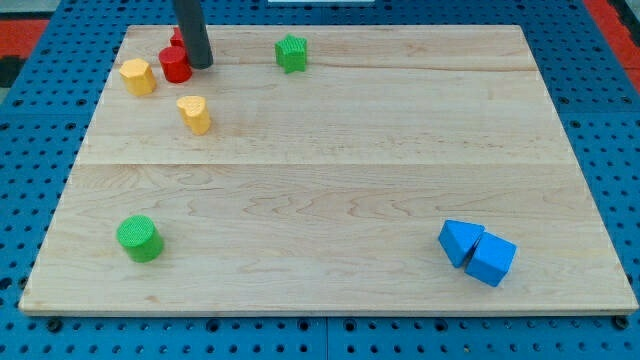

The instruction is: Move the green star a bit right

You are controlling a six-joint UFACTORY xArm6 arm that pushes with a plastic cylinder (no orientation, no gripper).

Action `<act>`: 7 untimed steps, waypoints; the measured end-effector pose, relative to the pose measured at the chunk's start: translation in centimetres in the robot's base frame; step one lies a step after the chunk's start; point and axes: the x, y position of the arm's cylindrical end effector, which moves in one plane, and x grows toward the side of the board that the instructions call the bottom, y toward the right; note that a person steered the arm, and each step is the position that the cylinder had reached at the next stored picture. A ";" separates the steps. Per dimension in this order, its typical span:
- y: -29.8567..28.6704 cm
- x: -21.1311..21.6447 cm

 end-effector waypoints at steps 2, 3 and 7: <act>4.8 0.0; 6.3 -0.3; 10.6 1.4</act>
